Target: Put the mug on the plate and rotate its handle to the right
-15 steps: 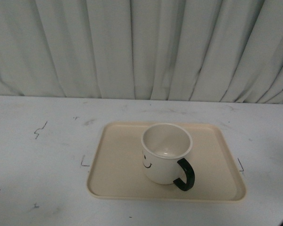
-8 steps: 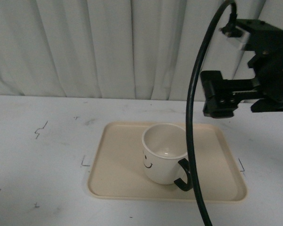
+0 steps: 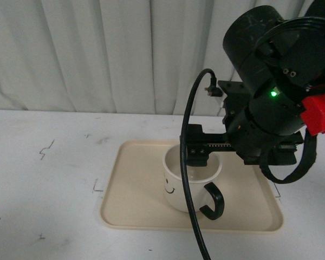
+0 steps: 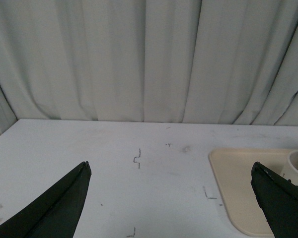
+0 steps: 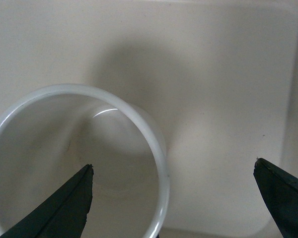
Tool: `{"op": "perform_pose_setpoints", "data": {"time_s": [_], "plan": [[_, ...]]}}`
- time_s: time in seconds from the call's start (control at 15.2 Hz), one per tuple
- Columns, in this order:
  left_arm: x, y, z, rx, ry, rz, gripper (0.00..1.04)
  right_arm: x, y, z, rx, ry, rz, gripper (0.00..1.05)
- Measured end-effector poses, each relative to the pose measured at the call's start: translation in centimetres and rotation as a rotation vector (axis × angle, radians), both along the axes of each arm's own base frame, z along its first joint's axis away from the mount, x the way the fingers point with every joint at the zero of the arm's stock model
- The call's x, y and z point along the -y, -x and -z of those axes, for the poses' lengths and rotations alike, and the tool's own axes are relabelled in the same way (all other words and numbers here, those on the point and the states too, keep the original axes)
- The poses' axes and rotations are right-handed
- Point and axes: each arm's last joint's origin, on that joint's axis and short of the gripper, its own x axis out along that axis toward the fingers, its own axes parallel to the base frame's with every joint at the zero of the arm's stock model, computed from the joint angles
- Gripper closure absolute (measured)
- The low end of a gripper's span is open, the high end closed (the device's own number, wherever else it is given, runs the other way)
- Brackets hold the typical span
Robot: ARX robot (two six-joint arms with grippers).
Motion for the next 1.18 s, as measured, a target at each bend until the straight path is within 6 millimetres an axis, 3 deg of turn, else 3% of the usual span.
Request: {"op": "perform_pose_setpoints", "data": {"time_s": [0.07, 0.2, 0.33, 0.59, 0.72, 1.18], "plan": [[0.0, 0.0, 0.0, 0.000, 0.000, 0.000, 0.07, -0.2, -0.2, 0.3, -0.019, 0.000, 0.016, 0.11], [0.0, 0.0, 0.0, 0.000, 0.000, 0.000, 0.07, -0.8, -0.2, 1.2, -0.053, 0.004, 0.026, 0.34], [0.0, 0.0, 0.0, 0.000, 0.000, 0.000, 0.07, -0.9, -0.3, 1.4, -0.060, 0.008, 0.032, 0.49], [0.0, 0.0, 0.0, 0.000, 0.000, 0.000, 0.07, -0.8, -0.6, 1.4, -0.063, 0.006, 0.041, 0.80], [0.0, 0.0, 0.0, 0.000, 0.000, 0.000, 0.07, -0.4, -1.0, 0.8, -0.088, -0.009, -0.010, 1.01], [0.0, 0.0, 0.0, 0.000, 0.000, 0.000, 0.07, 1.0, -3.7, -3.1, -0.026, 0.089, -0.292, 1.02]]}}
